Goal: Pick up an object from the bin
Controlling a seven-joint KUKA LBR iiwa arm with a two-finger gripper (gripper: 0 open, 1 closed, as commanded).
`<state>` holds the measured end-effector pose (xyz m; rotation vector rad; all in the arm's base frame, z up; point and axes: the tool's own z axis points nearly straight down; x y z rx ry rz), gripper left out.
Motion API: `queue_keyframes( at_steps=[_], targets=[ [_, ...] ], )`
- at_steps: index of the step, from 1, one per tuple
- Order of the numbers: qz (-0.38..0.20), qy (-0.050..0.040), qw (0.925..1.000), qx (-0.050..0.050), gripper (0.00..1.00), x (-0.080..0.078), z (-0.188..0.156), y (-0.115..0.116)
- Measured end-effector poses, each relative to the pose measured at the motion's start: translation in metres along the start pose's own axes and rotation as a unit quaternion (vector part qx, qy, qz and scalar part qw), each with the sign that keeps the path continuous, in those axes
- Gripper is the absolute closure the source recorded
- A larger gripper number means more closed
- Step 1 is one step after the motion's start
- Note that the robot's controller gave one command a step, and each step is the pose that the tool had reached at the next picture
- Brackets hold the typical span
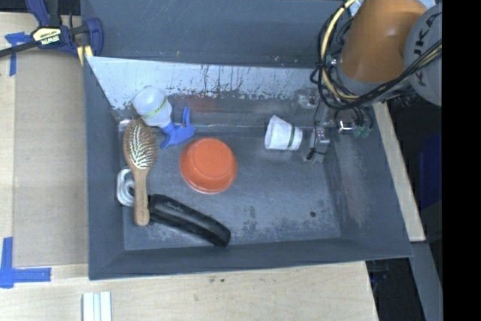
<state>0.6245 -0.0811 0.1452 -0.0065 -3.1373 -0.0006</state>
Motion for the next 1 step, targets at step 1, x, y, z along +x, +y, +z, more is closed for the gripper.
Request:
queue_keyframes(
  at_steps=[1],
  targets=[
    [-0.001, -0.004, 1.0, 0.0, 0.0, -0.002, -0.0045, 0.0002]
  ],
)
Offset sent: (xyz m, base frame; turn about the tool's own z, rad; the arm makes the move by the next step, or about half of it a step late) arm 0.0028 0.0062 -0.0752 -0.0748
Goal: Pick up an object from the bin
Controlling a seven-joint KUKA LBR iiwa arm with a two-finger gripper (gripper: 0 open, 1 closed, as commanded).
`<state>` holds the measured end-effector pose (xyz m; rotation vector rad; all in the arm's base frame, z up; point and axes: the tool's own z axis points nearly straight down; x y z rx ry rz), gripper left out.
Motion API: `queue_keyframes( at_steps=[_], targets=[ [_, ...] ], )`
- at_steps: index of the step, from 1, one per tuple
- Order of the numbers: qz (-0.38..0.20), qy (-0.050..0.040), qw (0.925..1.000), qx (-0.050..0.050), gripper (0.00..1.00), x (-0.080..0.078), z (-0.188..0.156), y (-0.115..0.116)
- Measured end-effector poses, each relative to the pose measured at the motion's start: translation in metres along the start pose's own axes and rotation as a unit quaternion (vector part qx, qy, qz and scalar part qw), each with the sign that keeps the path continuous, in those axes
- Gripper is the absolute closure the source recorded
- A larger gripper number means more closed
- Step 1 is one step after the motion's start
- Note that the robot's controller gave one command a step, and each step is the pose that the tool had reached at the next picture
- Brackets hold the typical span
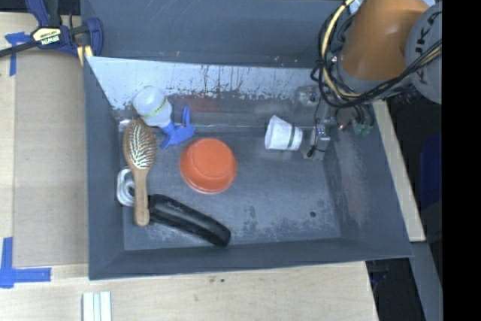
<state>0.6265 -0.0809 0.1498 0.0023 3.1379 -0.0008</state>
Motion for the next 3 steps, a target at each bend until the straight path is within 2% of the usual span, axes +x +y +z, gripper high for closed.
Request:
queue_keyframes(
  at_steps=[1, 2, 3],
  targets=[
    [-0.035, 0.0018, 0.9994, 0.0, 0.0, 0.0, 0.08, 0.006],
    [0.019, -0.0093, 0.9998, 0.001, 0.0, 0.001, 0.041, 0.016],
    [-0.026, 0.0013, 0.9997, 0.0, 0.0, 0.001, 0.076, 0.006]
  ],
)
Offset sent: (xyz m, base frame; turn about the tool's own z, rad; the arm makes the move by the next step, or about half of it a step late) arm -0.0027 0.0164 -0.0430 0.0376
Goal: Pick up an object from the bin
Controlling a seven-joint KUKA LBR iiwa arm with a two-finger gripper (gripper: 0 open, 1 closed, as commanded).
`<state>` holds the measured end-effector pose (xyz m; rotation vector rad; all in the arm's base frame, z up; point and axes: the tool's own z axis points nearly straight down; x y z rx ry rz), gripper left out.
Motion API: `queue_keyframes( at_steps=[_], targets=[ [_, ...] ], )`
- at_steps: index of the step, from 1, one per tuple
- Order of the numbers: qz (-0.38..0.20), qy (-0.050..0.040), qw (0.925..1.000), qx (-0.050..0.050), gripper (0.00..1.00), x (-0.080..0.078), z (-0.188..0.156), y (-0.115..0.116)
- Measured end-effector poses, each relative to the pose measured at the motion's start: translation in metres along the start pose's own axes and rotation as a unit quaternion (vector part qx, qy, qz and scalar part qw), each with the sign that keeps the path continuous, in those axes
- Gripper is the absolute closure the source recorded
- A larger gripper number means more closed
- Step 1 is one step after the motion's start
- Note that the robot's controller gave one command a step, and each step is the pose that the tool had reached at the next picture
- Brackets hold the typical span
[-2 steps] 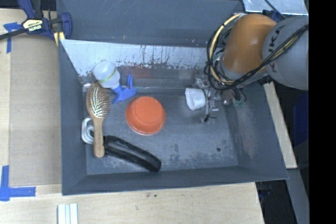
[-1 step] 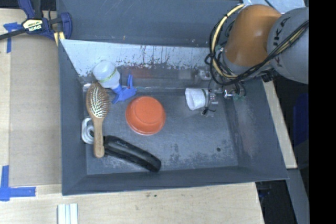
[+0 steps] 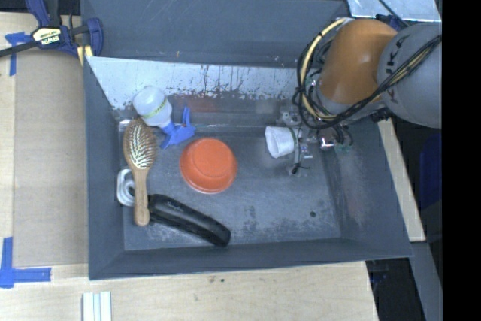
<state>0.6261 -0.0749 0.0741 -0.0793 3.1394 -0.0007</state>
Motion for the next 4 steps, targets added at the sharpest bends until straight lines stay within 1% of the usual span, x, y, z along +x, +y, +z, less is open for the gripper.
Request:
queue_keyframes(
  at_steps=[1, 2, 3, 4],
  targets=[
    [0.065, -0.0058, 0.9979, -0.001, 0.0, 0.0, 0.004, -0.01],
    [0.005, -0.0035, 1.0, 0.0, 1.0, -0.001, -0.001, -0.001],
    [0.005, -0.0034, 1.0, 0.0, 1.0, -0.001, -0.001, -0.001],
    [0.005, -0.001, 1.0, 0.0, 1.0, 0.0, -0.012, -0.001]
  ],
)
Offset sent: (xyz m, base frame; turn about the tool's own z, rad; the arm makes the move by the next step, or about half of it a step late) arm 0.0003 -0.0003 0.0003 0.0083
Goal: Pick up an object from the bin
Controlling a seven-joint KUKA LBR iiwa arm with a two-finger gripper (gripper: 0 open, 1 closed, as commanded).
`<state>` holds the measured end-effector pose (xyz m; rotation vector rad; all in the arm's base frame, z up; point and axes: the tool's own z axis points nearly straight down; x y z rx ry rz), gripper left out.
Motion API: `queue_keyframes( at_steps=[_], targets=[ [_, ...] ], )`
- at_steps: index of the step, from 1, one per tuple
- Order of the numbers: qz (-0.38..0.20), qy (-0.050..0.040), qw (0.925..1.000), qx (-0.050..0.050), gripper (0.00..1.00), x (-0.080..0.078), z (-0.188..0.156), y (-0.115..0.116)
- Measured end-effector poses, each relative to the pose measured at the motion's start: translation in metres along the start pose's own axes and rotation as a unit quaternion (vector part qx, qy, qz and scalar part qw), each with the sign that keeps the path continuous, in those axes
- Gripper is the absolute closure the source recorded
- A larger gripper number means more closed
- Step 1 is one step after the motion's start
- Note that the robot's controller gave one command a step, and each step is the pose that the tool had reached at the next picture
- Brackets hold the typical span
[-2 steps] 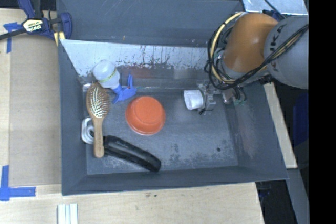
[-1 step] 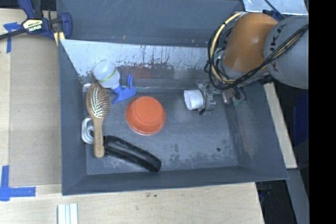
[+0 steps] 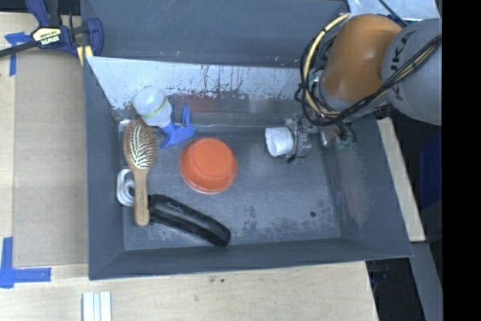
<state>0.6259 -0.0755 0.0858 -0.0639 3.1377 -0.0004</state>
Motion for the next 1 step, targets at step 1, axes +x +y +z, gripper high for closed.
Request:
queue_keyframes(
  at_steps=[1],
  targets=[
    [0.0, -0.0006, 1.0, 0.0, 1.0, -0.0005, -0.0284, -0.0002]
  ],
)
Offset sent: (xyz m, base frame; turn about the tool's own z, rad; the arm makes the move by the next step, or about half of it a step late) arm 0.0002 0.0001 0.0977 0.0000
